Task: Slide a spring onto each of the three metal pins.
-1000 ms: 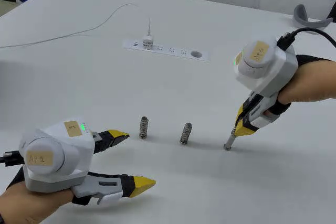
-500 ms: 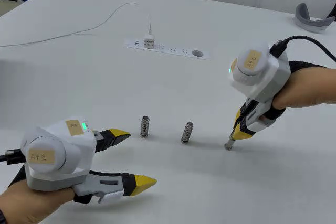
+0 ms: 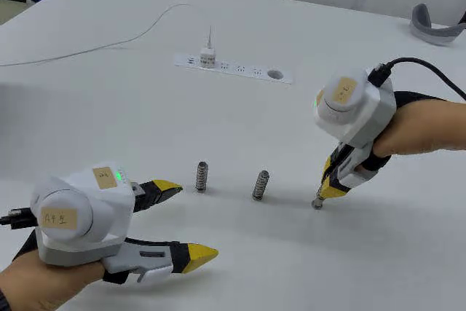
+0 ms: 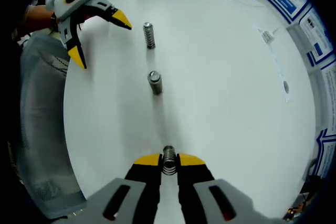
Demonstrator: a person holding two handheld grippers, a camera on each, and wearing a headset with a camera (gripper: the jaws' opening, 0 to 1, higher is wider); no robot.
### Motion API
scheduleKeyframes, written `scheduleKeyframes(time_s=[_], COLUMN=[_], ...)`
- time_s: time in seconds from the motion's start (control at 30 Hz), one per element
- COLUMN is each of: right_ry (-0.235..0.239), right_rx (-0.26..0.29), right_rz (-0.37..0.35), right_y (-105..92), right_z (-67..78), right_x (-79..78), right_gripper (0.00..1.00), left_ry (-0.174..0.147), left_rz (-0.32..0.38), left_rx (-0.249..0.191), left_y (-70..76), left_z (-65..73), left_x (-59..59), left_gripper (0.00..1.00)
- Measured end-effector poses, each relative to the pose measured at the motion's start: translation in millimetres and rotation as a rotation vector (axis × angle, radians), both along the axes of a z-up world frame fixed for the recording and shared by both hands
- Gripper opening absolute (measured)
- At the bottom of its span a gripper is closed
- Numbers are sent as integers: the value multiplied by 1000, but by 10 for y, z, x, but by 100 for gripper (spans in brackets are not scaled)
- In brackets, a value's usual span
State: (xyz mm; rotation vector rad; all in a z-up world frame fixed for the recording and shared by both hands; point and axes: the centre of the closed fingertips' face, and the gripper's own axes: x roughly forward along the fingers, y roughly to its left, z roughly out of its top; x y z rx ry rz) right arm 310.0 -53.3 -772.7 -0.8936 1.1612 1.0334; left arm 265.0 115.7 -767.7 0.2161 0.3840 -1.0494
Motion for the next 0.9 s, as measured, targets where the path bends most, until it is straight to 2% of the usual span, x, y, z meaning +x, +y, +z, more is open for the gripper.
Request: scheduleKeyframes(time_s=[0.6,0.9], right_ry=[-1,4], right_rx=[11,-12], right_rz=[6,19], right_y=[76,89], right_z=[-87,-168], right_x=[90,98], right_gripper=[13,13], left_ry=[4,4], left_rz=[-1,3], left_rx=[7,6], left_y=[1,-2], left_z=[-3,-6], left_x=[2,7], left_gripper=[65,66])
